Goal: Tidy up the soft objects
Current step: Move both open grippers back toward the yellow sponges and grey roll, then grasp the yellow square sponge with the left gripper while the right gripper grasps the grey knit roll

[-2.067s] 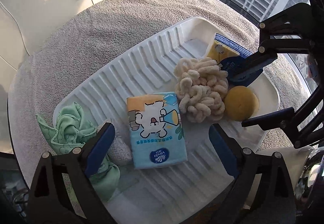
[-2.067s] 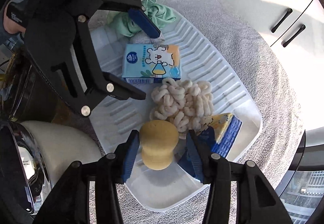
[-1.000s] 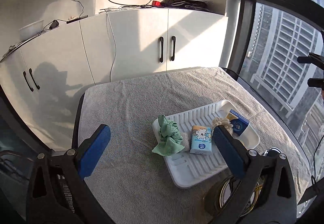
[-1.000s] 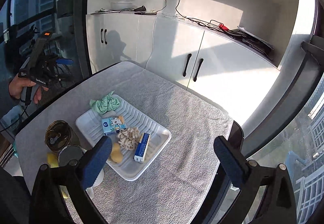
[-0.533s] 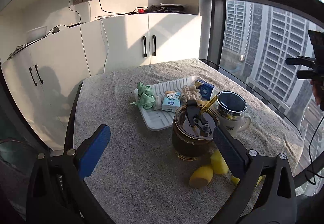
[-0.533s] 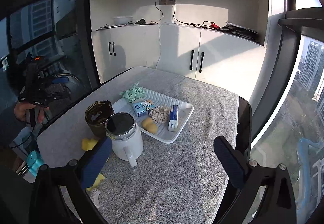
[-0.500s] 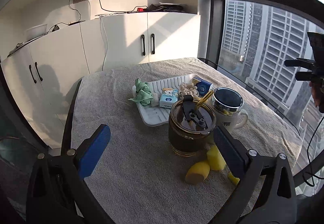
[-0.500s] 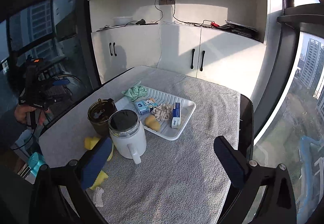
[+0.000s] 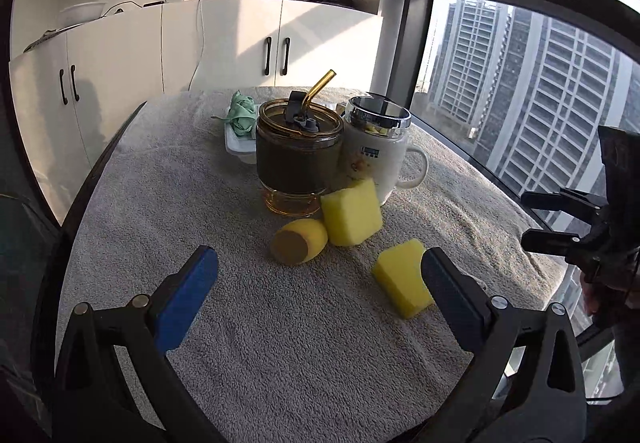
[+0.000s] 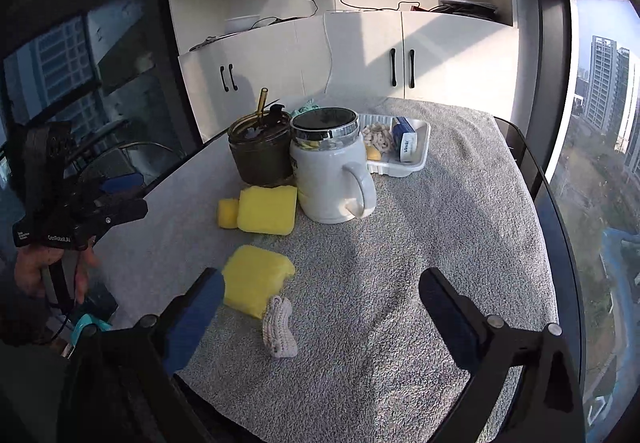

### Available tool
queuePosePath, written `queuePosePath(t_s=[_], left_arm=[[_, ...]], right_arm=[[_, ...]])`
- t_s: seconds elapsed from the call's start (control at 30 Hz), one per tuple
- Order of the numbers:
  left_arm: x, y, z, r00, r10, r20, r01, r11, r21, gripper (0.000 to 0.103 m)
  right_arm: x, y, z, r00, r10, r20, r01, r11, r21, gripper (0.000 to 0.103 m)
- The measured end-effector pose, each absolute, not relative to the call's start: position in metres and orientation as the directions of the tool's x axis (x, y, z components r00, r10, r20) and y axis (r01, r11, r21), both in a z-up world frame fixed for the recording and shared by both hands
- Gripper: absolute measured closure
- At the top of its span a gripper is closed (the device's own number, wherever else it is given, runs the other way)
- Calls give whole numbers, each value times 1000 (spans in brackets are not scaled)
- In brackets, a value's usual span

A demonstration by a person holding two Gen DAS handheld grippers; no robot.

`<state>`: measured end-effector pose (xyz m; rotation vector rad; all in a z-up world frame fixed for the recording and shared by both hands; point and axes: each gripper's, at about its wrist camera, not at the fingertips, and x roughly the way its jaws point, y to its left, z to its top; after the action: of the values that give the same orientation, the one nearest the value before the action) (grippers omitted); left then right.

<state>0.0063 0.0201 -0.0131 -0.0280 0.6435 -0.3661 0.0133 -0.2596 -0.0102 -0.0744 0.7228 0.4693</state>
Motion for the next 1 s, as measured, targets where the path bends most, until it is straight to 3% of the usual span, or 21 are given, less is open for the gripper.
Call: queuePosePath(t_s=[0.33, 0.5, 1.0], left_arm=[[16, -19, -45, 675, -369, -639, 327, 926, -190, 0], [24, -32, -58, 640, -367, -675, 333, 924, -187, 0], [35, -47, -67, 601, -355, -716, 334, 926, -179, 0]], right_arm=[[16, -221, -54, 621, 323, -714, -450, 893, 13, 29], [24, -220, -68, 594, 290, -750, -442, 897, -3, 45], [23, -215, -80, 559, 324, -763, -483, 875, 17, 55]])
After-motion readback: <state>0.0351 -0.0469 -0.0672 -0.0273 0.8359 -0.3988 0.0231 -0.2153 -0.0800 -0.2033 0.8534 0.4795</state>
